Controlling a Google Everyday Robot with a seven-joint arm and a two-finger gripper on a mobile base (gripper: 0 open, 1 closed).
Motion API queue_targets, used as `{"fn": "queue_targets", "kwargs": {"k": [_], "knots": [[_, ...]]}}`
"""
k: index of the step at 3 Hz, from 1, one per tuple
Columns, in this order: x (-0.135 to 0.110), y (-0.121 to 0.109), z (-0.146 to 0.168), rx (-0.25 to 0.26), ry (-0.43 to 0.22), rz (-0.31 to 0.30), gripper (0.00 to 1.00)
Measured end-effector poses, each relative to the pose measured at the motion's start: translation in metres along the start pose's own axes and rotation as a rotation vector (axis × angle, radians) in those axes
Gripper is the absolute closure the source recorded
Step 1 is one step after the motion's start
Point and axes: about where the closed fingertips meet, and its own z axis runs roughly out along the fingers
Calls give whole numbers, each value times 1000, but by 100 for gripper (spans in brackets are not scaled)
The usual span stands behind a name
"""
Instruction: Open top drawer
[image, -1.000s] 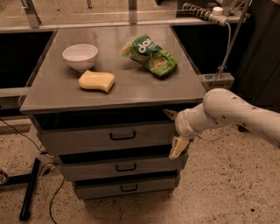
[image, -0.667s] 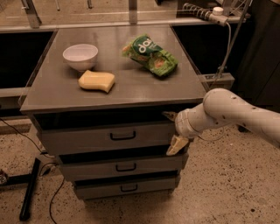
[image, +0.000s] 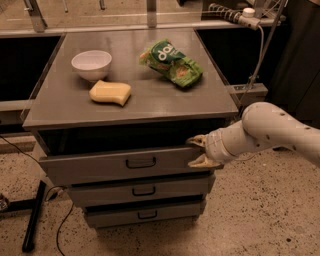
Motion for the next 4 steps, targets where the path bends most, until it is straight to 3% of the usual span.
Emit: {"fn": "queue_targets", "kwargs": {"k": [1,2,4], "knots": [[-8,18,-19,9,-8,-3,87],[-10,19,-22,9,-8,-3,100],[-10,19,-22,9,-8,-3,59]]}}
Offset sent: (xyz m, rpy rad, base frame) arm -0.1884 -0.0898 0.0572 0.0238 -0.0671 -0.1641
